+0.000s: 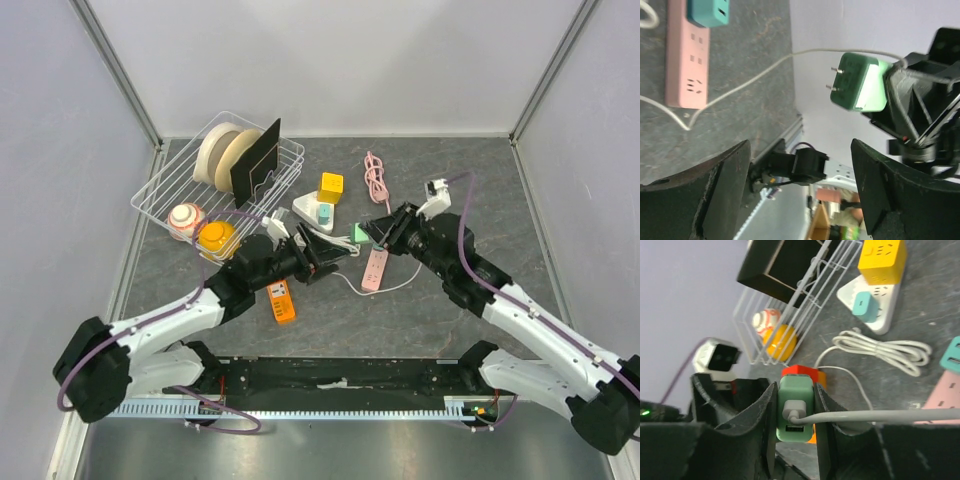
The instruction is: Insert the plug
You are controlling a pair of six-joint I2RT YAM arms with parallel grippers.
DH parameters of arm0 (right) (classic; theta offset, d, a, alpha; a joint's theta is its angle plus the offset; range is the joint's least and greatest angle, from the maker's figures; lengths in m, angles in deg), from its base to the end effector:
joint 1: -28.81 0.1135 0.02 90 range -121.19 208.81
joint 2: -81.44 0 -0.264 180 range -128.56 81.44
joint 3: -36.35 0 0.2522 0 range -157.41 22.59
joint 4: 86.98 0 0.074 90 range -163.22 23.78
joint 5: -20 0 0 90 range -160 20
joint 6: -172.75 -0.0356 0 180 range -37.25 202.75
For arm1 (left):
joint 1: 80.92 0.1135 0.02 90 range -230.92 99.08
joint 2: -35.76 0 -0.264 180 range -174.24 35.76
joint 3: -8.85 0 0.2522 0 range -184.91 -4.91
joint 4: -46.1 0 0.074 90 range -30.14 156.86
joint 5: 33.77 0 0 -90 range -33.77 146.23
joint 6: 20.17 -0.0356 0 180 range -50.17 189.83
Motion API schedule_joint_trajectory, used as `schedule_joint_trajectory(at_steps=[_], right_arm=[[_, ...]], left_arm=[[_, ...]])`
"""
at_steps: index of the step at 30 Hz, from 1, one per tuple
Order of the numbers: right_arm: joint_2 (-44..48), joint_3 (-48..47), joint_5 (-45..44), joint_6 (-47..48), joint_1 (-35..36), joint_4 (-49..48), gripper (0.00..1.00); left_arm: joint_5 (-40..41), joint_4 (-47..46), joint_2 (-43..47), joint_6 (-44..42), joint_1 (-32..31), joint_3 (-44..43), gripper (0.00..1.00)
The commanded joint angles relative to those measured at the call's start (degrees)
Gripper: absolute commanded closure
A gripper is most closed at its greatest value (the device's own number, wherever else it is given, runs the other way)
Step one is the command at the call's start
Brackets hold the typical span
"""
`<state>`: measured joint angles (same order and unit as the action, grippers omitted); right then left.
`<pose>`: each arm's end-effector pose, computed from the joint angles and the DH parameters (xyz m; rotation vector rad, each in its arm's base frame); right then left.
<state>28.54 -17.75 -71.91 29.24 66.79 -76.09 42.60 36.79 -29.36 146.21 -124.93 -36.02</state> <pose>0.1749 0.1350 0.3109 0.2805 1.8610 1.1153 0.1755 -0.1812 0.2451 -0.3868 2.0763 -1.6299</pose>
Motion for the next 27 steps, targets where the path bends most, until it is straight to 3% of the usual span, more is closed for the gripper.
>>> schedule_joint_trajectory(at_steps=[1,7,13,27], right_arm=[[-7.44,-11.4,-2.4,13.94,-0.01,24.09,1.0],[-15.29,-13.8,-9.23,14.94,3.23,34.76,1.0],[-21.71,-16.52,-19.08,11.07,7.54,39.7,1.0],[-28.74,-16.79,-27.8,1.4,9.48,34.96,1.0]], left_arm=[[7.46,14.69,6.67,-13.77,-0.11,-0.53,0.14],[10.38,24.19,7.91,-23.71,-0.2,-3.6,0.16],[9.76,27.2,5.1,-26.98,-0.2,-5.89,0.18],[11.69,30.1,2.99,-31.55,-0.2,-7.82,0.19]])
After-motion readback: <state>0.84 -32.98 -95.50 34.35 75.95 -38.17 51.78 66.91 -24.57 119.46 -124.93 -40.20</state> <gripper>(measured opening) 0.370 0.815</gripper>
